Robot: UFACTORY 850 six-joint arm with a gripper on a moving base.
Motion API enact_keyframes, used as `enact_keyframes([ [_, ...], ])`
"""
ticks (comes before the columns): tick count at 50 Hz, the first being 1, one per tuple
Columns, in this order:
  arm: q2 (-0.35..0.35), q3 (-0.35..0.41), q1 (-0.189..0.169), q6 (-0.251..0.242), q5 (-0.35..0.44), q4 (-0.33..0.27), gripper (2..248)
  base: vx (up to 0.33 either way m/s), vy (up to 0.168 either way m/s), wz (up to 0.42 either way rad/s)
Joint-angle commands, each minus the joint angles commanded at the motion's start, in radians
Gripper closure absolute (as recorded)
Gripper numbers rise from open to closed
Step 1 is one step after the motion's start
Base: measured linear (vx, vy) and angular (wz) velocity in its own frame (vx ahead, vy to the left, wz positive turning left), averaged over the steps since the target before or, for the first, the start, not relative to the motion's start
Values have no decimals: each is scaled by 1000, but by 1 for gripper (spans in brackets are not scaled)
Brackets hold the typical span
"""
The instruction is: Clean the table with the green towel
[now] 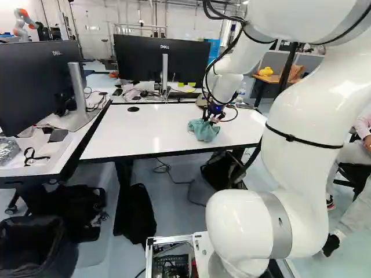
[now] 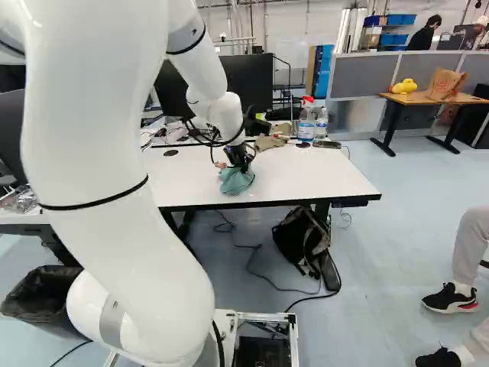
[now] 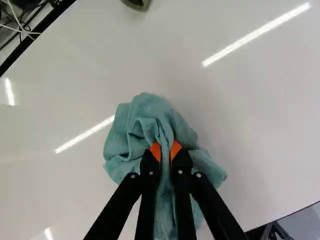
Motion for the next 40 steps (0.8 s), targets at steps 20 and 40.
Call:
enact_keyframes([
  [20, -88, -105, 9, 0, 0, 0, 209, 0, 0, 0],
  [40, -170, -207, 41, 0, 0, 0, 209, 0, 0, 0],
])
